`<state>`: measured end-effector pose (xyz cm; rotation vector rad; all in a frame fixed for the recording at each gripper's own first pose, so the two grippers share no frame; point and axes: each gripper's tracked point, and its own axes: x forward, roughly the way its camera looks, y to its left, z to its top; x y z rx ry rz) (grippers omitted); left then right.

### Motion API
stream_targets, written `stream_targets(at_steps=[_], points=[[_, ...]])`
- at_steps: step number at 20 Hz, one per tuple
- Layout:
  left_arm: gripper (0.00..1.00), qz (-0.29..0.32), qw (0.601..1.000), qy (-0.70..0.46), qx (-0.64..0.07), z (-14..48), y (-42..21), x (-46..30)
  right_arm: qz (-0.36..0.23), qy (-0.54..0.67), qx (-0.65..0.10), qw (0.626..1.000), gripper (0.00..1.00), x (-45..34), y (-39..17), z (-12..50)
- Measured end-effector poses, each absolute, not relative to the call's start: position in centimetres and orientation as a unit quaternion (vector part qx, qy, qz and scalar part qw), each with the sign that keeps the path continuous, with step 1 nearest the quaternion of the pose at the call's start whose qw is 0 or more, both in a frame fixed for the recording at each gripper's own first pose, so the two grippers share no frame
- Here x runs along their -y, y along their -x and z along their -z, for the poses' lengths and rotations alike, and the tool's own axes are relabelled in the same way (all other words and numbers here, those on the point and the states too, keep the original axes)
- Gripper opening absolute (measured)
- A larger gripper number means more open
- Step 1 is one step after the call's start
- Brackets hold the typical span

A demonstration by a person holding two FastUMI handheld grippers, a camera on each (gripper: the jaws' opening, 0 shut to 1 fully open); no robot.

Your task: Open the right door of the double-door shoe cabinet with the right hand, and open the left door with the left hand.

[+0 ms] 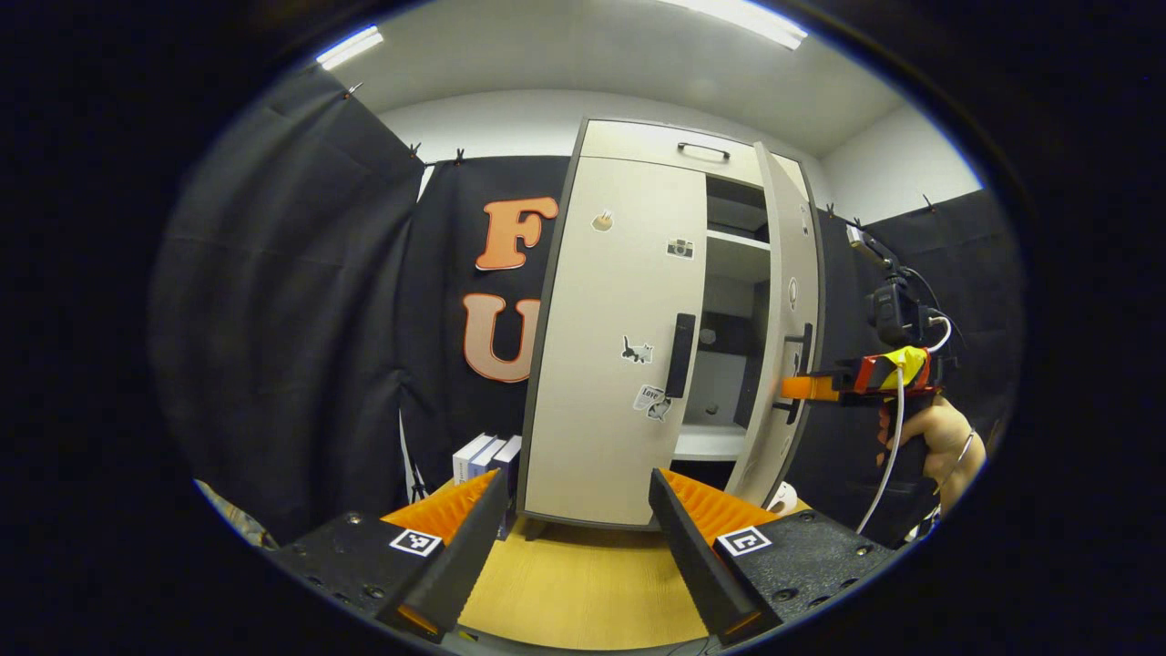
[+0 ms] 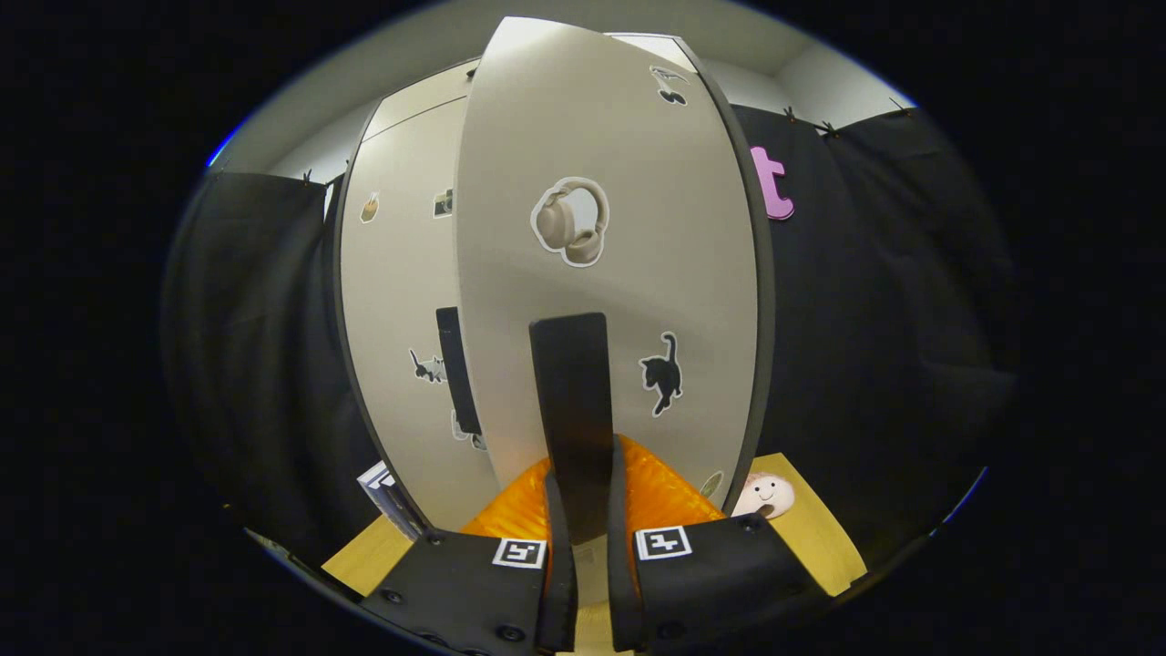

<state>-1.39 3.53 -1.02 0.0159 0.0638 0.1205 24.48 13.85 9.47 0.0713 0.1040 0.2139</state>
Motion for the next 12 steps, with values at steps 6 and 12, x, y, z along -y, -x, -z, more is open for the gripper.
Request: stream_targets(at_steps=[6, 12], points=[[0.95, -0.059, 0.998, -0.007, -0.031, 1.1, 2.2, -0.9, -0.113, -0.043, -0.050, 0.991, 0.22, -13.0, -23.7, -9.7], [0.92, -0.056, 0.998, -0.014, -0.031, 1.2, 2.1, 0.8, -0.106, -0.053, -0.044, 0.992, 0.22, -11.9, -23.2, -9.9]])
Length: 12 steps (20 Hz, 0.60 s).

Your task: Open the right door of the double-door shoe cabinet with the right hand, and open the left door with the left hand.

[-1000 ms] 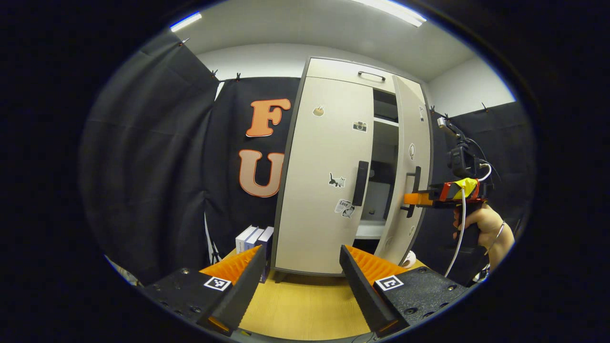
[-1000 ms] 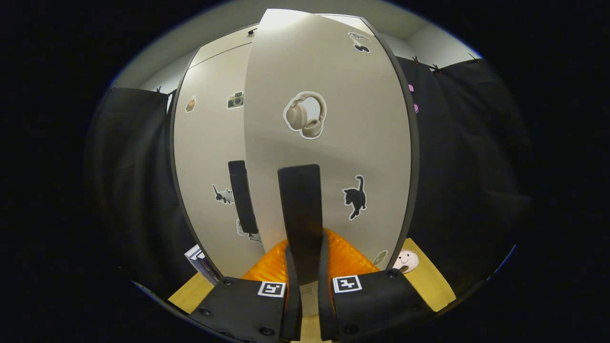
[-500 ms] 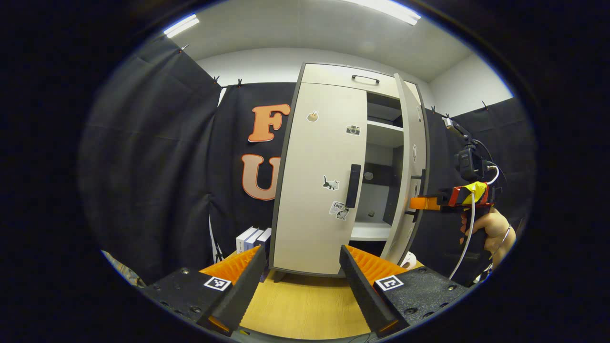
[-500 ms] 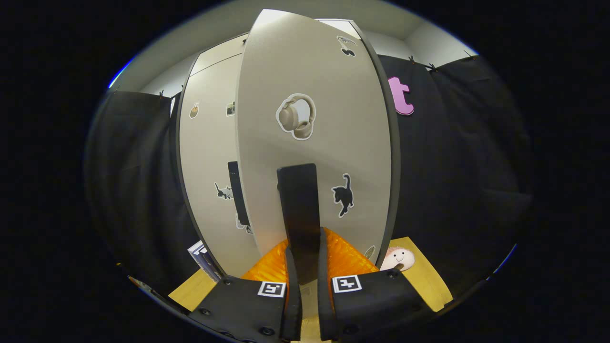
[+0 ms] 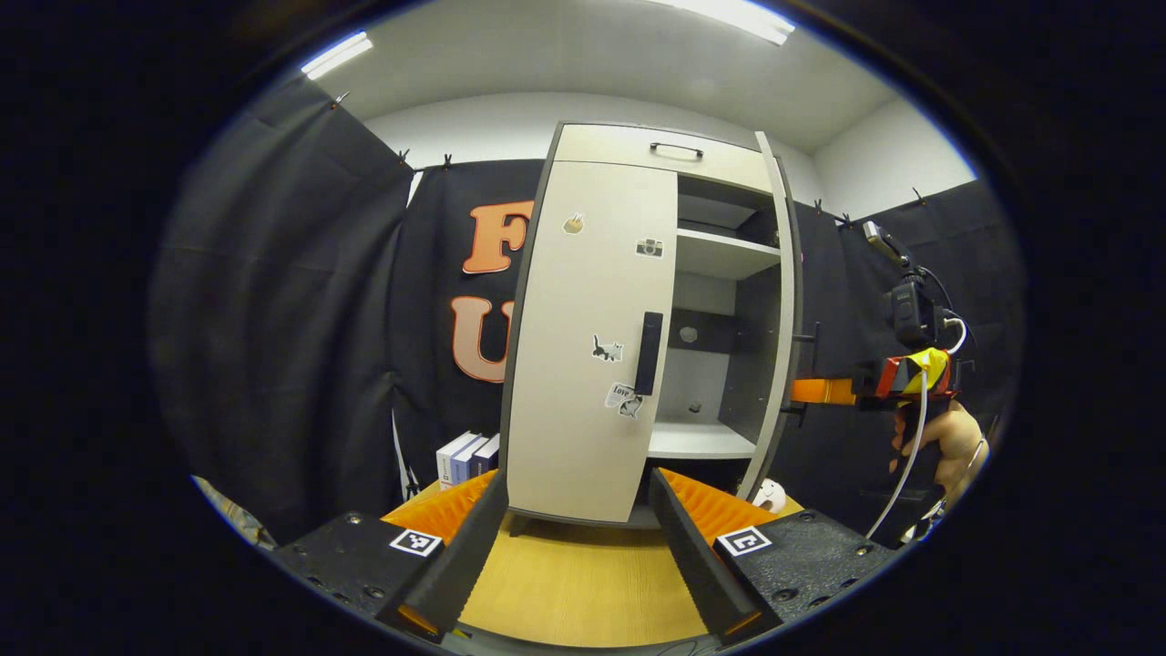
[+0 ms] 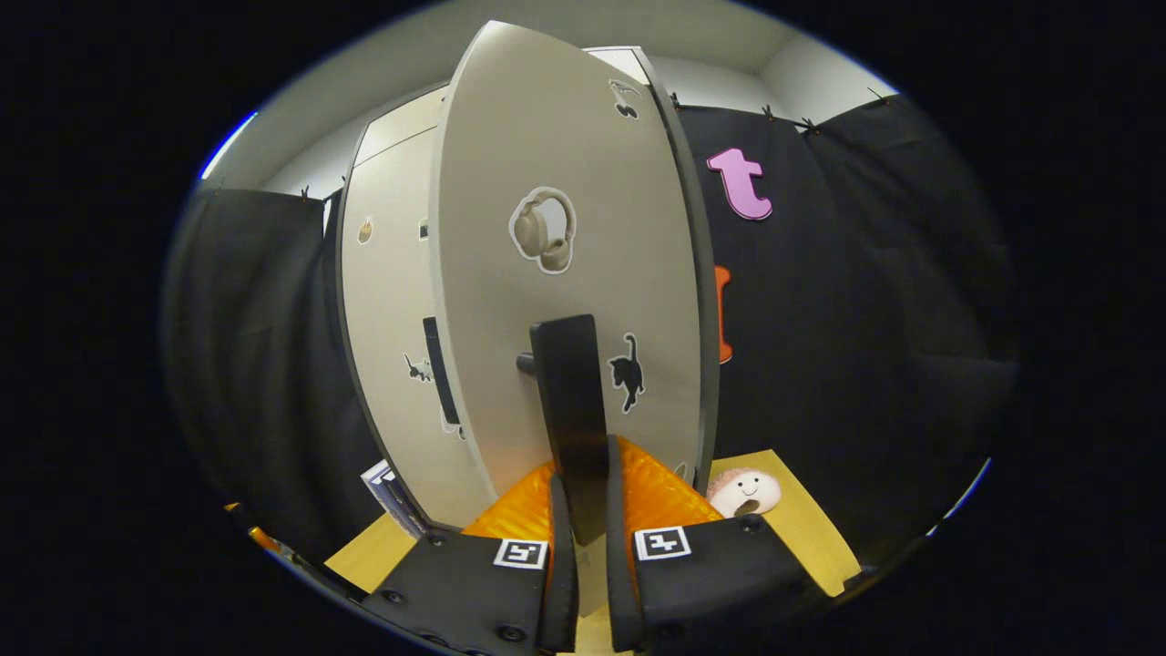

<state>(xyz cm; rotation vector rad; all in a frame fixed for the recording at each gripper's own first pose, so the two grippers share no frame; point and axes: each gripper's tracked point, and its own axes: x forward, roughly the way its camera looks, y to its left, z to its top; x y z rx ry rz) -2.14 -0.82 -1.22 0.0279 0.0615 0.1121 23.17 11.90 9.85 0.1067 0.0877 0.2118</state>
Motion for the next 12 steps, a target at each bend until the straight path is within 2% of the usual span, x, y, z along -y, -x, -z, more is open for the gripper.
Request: stream_targets(at_steps=[2, 12], points=[[0.95, -0.053, 0.998, -0.016, -0.032, 1.2, 2.0, 1.3, -0.099, -0.058, -0.044, 0.992, 0.22, -11.5, -23.0, -9.9], [0.95, -0.041, 0.998, -0.026, -0.029, 1.1, 1.0, 2.6, -0.067, -0.062, -0.040, 0.995, 0.21, -9.5, -22.9, -9.9]])
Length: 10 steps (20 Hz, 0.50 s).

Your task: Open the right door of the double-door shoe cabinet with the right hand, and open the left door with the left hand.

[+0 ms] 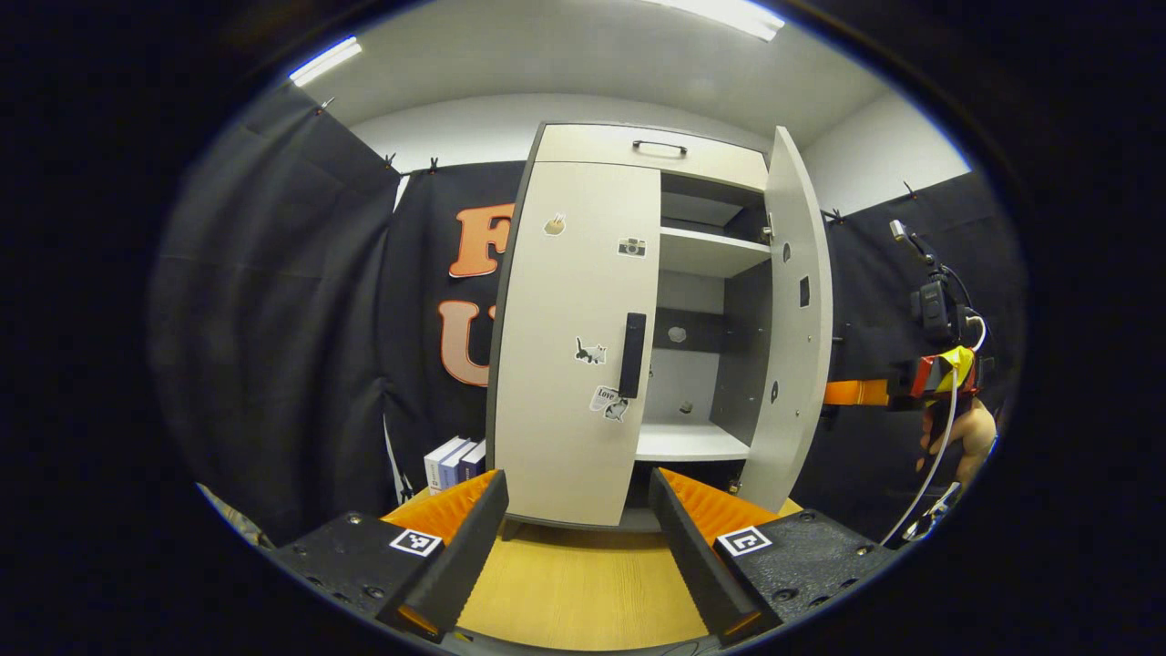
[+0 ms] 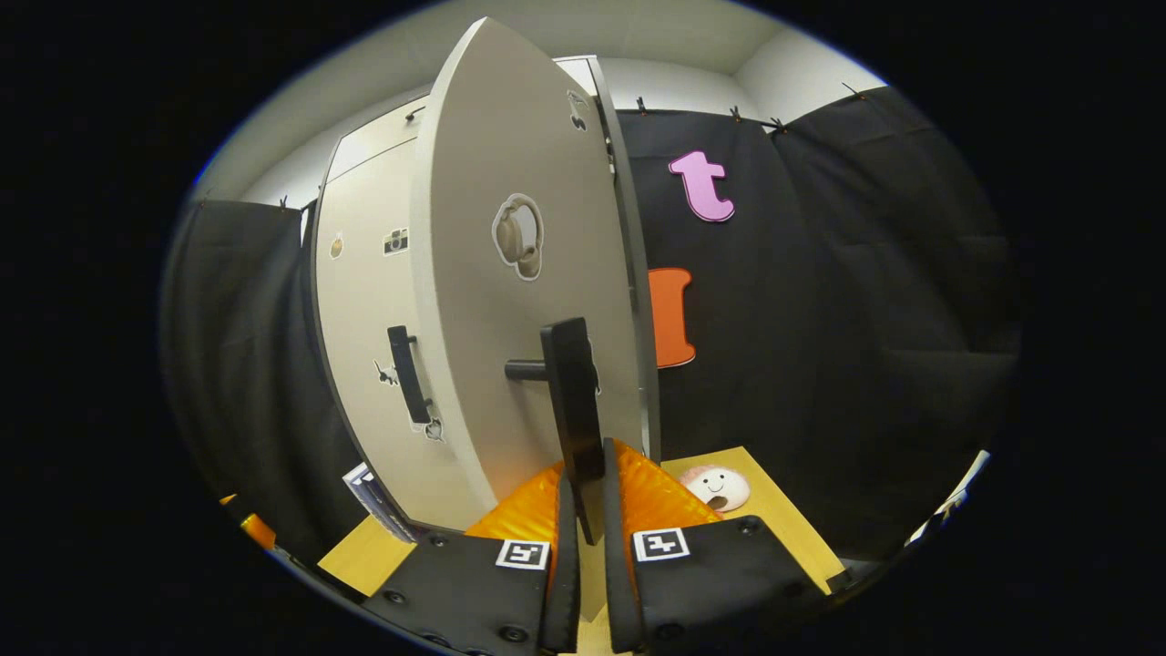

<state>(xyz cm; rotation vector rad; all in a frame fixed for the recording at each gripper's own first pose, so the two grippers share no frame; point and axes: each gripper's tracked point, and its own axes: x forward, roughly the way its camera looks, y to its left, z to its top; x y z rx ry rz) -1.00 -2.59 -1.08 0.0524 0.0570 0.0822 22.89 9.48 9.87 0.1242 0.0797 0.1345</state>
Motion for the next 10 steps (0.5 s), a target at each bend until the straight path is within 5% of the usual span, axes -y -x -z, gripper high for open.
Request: stream_targets(at_steps=[10], points=[[0.95, -0.017, 0.999, -0.026, -0.038, 1.7, -0.6, 4.4, -0.013, -0.065, -0.038, 0.997, 0.16, -7.0, -23.5, -9.9]])
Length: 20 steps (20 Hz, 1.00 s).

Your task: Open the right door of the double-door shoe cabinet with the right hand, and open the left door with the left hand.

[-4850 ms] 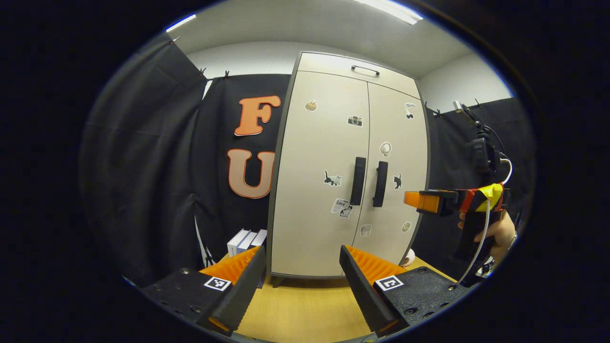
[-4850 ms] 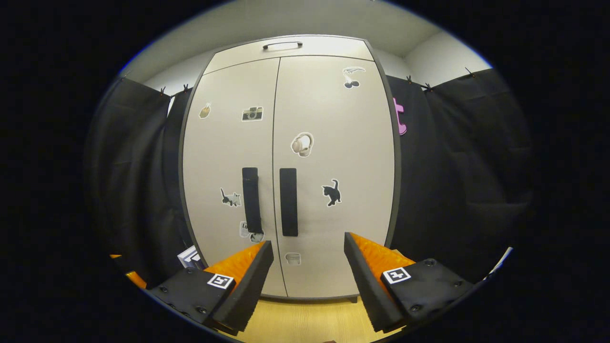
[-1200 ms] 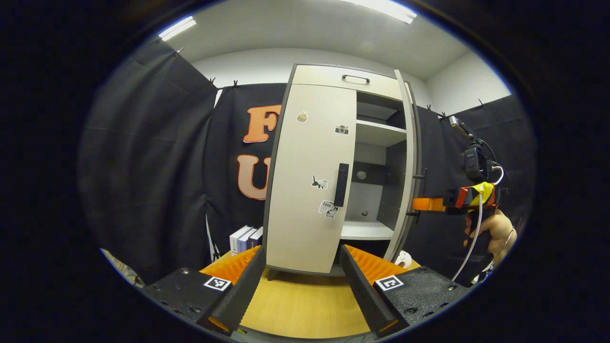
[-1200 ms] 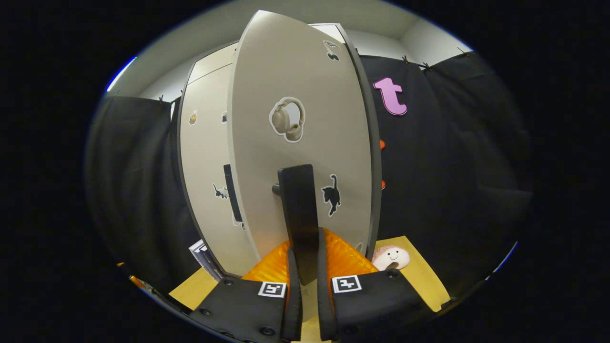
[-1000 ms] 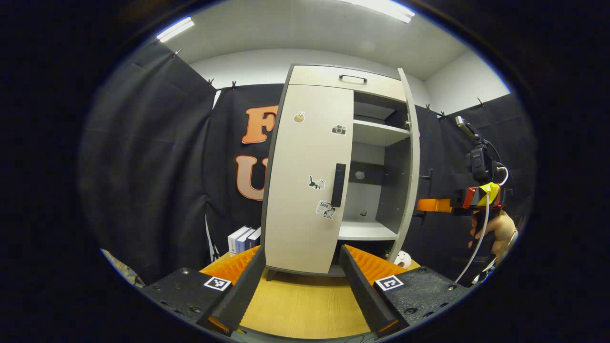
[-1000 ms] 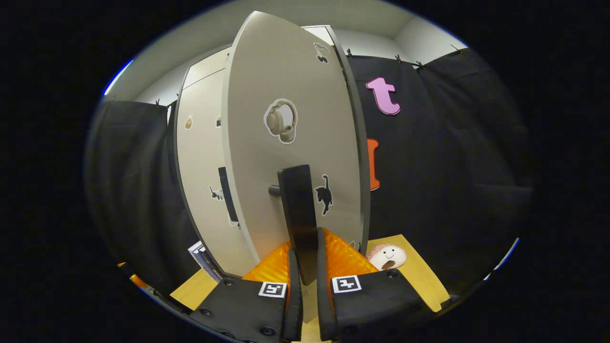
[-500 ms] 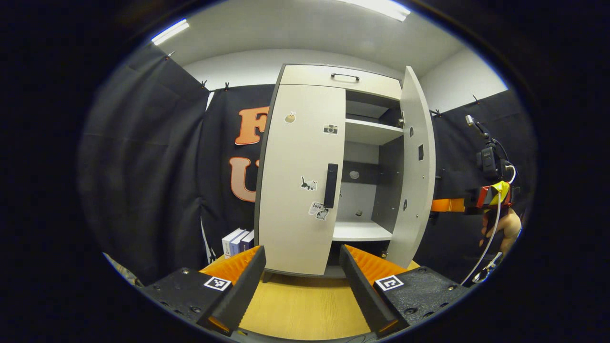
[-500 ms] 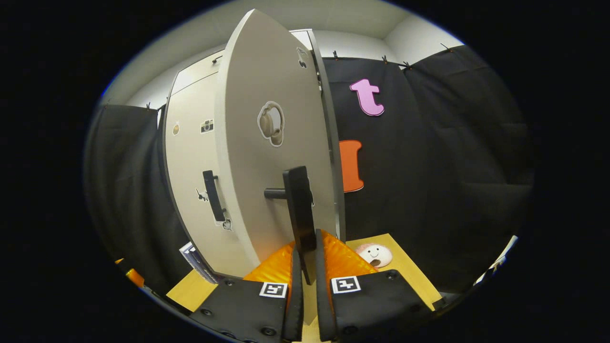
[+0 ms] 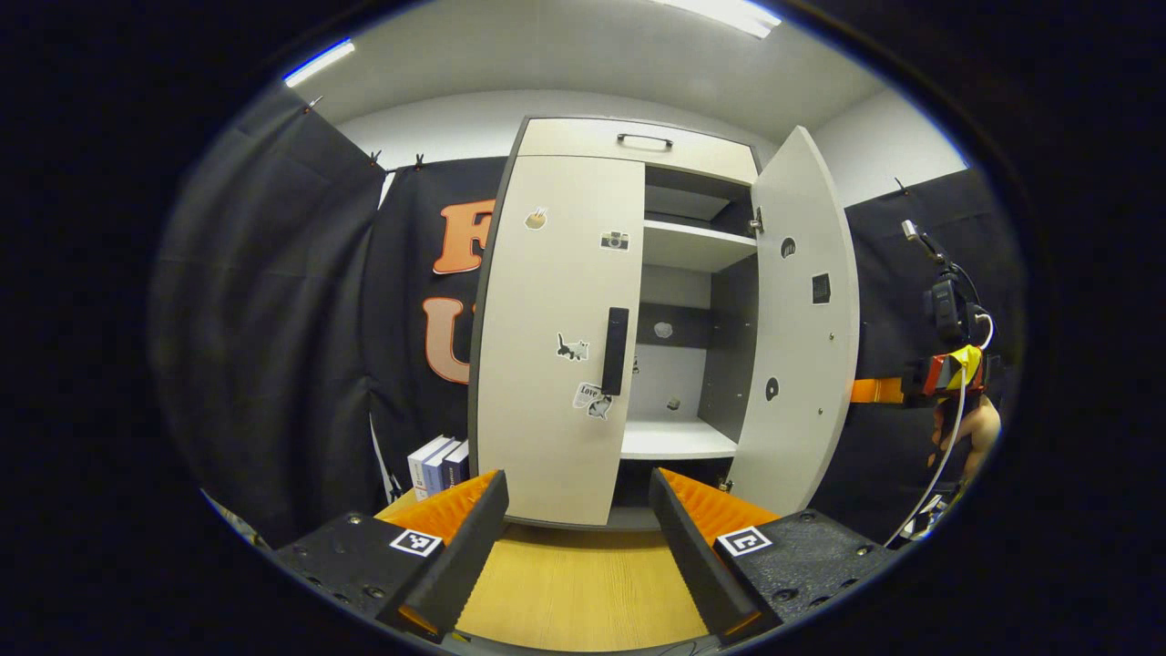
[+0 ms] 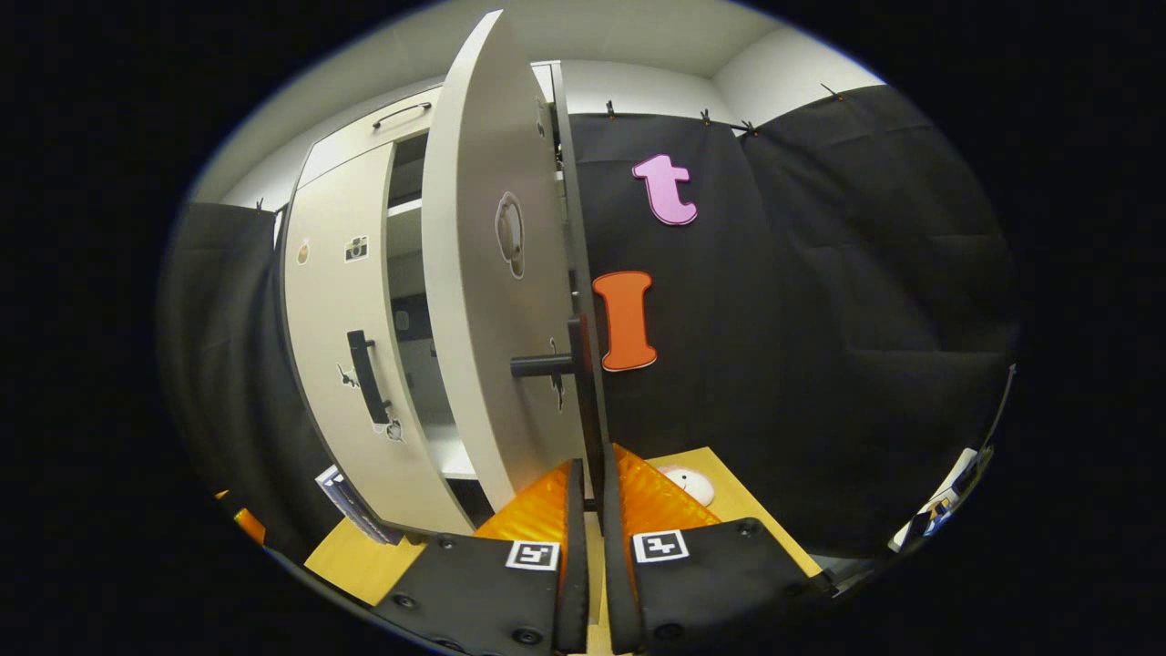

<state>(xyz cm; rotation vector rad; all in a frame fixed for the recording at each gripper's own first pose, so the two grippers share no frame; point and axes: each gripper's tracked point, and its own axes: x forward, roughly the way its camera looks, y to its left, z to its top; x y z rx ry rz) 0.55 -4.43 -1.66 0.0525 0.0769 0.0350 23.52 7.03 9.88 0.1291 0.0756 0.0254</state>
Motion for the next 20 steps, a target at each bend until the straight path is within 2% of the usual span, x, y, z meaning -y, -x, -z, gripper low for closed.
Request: stream_targets(at_steps=[3, 17, 19, 20], points=[[0.95, -0.014, 0.999, -0.026, -0.033, 1.2, -2.0, 4.7, 0.012, -0.071, -0.032, 0.997, 0.10, -5.9, -23.6, -10.0], [0.95, 0.023, 0.999, -0.025, -0.036, 0.8, -11.0, 7.1, -0.001, -0.089, -0.028, 0.996, 0.09, -5.4, -22.3, -10.5], [0.95, 0.022, 0.999, -0.029, -0.034, 0.7, -12.5, 7.3, 0.003, -0.088, -0.025, 0.996, 0.10, -5.2, -21.6, -10.7], [0.95, 0.023, 0.999, -0.030, -0.032, 0.6, -13.3, 7.5, 0.002, -0.088, -0.023, 0.996, 0.22, -5.0, -21.3, -10.9]])
